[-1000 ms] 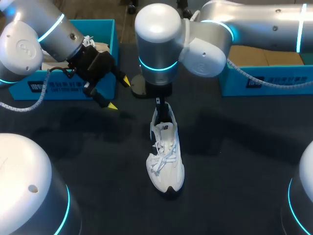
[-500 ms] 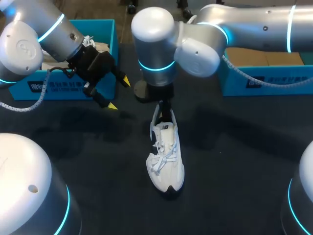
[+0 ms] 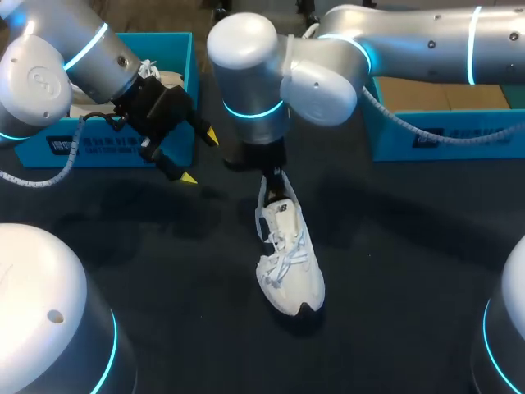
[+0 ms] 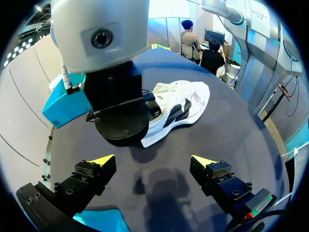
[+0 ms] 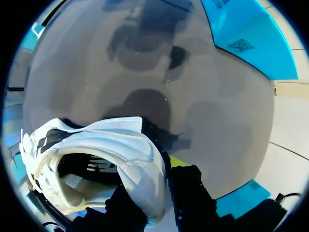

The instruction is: Take the shoe out of the shoebox, open the shoe tongue, remove and reinsert the insole, then place the shoe into the shoebox

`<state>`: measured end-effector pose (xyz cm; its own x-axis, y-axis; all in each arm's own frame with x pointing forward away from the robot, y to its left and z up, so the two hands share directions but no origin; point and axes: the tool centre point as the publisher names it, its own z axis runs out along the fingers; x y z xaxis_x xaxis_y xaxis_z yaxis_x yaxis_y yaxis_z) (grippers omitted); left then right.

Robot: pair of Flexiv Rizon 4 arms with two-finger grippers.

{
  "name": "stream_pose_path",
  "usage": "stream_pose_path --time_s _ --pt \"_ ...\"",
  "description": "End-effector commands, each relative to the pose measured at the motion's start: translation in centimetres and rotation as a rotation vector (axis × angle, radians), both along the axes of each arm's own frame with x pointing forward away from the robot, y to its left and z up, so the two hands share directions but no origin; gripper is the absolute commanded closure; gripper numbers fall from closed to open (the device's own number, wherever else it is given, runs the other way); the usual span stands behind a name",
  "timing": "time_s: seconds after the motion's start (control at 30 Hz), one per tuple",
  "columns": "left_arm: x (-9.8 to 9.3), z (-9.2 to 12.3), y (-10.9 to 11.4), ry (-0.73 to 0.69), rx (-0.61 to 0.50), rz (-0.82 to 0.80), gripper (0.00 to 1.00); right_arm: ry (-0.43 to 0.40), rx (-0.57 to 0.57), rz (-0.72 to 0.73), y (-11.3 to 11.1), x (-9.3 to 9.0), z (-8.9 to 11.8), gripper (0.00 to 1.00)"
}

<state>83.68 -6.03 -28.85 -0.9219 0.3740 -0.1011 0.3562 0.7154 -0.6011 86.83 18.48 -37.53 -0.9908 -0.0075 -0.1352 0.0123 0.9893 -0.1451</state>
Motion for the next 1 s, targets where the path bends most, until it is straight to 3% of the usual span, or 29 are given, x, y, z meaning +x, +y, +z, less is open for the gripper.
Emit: stream_pose_path --time_s 0.03,0.43,0.83,1.0 --pt "-0.1 0.0 0.0 -0.002 0.002 0.0 0.0 -0.006 0.006 -0.013 -1.3 -0.9 4.0 1.0" --pt "-0.1 0.0 0.0 -0.002 0.002 0.0 0.0 -0.002 0.046 -0.023 -3.4 -1.2 13.6 1.0" --pt "-0.1 0.0 0.0 -0.002 0.002 0.0 0.0 0.015 0.017 0.01 -5.2 0.0 19.3 1.0" --pt "-0.1 0.0 0.0 -0.002 0.002 0.0 0.0 -0.06 0.021 -0.044 -6.6 1.0 21.7 1.0"
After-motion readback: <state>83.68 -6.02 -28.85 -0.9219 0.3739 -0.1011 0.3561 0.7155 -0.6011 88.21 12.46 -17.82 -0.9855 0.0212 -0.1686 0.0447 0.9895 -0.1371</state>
